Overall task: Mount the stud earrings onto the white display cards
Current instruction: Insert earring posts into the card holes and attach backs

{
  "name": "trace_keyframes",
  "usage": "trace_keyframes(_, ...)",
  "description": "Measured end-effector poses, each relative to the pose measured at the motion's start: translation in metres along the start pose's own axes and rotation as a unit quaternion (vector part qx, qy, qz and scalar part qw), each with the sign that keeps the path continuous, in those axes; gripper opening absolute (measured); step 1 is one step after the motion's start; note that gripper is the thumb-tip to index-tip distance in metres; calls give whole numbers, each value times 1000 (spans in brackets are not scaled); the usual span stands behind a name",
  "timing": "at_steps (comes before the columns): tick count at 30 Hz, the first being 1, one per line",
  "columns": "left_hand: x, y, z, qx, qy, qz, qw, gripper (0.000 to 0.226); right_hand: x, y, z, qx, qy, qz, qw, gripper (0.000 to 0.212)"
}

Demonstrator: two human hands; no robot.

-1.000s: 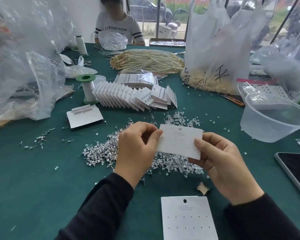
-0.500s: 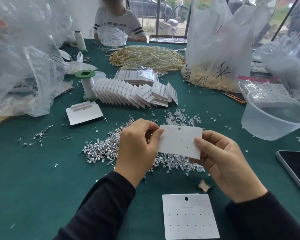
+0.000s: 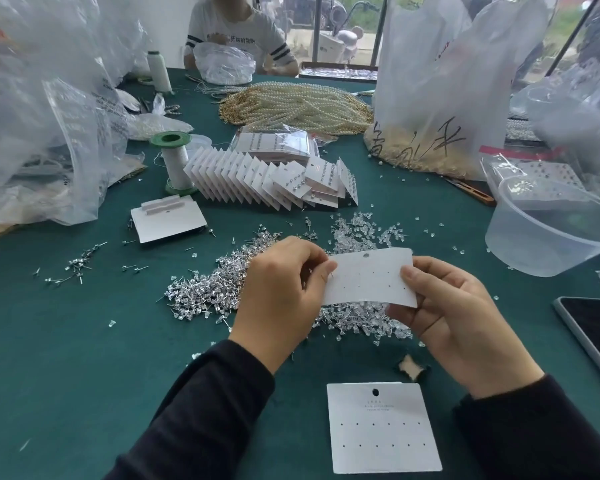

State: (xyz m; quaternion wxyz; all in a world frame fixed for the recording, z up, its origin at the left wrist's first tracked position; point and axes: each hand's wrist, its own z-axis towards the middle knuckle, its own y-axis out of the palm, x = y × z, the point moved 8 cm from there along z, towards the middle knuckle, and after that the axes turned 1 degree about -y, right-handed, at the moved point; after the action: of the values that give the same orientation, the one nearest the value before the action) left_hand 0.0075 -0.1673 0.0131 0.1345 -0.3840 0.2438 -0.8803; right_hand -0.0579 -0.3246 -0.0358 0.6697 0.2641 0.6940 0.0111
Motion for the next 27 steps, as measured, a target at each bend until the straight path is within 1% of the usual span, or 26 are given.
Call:
trace_keyframes(4,3,0,-1,-5,7,-1,1000,6,1,-1,1,4,9,12,1000,14)
trace_keyframes(6,3,-1,0,-1,9,-10,1000,11,2,-2,0,6,14,21,1000,12)
trace_keyframes(7,4,-1,0,-7,14,-20,1000,17,2,-2,0,9,17,31,999,11)
trace_keyframes(9,8,1,-1,-45,22,-33,998,34,1,-3,1,19,20,55,998,9)
trace_keyframes(11,10,6,-6,-86,26,-20,996,44,0,-3,0,20,16,66,998,9)
trace_keyframes(12,10,9,-7,-99,31,-7,995,41,-1,-2,0,15,14,63,998,9)
trace_keyframes(13,10,11,-9,-103,39,5,994,32,0,-1,0,6,12,57,998,11)
trace_keyframes(15,11,12,-9,-88,51,20,995,13,0,2,0,-18,2,45,999,16)
trace_keyframes(16,9,10,-8,-73,46,18,996,7,-2,4,1,-33,-11,47,998,20)
trace_keyframes(17,6,8,-7,-55,27,9,998,3,-5,4,1,-44,-28,50,997,23)
trace_keyframes(18,-1,5,-6,-39,-11,-12,999,5,-10,1,2,-41,-56,36,997,26)
trace_keyframes(19,-11,4,-7,-27,-67,-47,996,6,-16,-6,2,-19,-95,-19,995,25)
trace_keyframes(20,-22,4,-8,-19,-132,-95,987,8,-24,-14,0,22,-144,-120,982,19)
trace_keyframes(21,-32,6,-10,-15,-196,-150,969,10,-33,-20,-2,69,-192,-250,946,9)
trace_keyframes(22,-40,8,-13,-11,-253,-208,945,12,-38,-20,-4,98,-222,-382,892,3)
trace_keyframes(23,-47,11,-17,-7,-300,-265,916,12,-36,-17,-2,97,-227,-491,836,8)
trace_keyframes(24,-51,14,-20,-2,-337,-317,887,11,-27,-12,1,71,-208,-565,795,10)
trace_keyframes(25,-53,16,-23,3,-363,-359,860,10,-16,-8,4,40,-179,-607,773,13)
trace_keyframes(26,-55,17,-25,7,-383,-389,838,9,-8,-6,6,18,-158,-629,761,15)
trace_keyframes(27,-57,18,-27,8,-397,-409,822,8,-4,-4,7,8,-156,-638,754,14)
